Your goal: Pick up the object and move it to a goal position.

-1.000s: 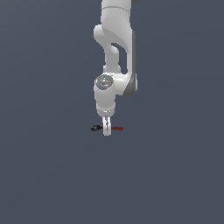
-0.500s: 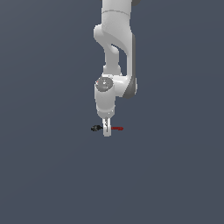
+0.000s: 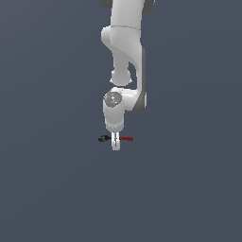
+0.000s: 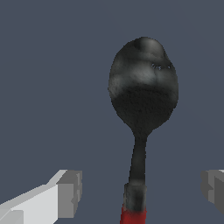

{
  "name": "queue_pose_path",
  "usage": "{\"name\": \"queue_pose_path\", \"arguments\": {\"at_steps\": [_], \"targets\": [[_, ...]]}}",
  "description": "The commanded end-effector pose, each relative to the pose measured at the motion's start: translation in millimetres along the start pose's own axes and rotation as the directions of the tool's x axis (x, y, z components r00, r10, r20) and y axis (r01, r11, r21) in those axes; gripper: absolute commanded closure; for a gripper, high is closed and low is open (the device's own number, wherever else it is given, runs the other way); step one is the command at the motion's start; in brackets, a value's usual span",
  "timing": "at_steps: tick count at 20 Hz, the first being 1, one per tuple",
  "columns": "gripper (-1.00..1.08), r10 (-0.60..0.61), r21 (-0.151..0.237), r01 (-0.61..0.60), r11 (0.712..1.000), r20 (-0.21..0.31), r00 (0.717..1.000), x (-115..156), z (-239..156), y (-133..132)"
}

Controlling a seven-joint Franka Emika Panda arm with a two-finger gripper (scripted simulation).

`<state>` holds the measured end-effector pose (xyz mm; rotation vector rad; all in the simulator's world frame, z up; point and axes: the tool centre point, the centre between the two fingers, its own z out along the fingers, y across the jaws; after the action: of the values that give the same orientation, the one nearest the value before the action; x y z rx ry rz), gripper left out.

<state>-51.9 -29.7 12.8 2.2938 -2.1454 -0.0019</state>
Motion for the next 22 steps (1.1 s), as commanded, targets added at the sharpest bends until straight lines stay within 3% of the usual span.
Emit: {"name": "queue_pose_path", "arguments": {"at_steps": [1,2,15,22], "targets": [[-0.92,0.0,0.001,0.0,1.0,0.0,1.0,0,2,-1],[1.08,0.0,0.001,0.0,1.0,0.0,1.0,0,2,-1],[1.08,0.0,0.006,0.0,1.0,0.0,1.0,0,-2,-3],[1.08,0.001,0.005,-0.001,1.0,0.0,1.0,6,-28,-11]]}}
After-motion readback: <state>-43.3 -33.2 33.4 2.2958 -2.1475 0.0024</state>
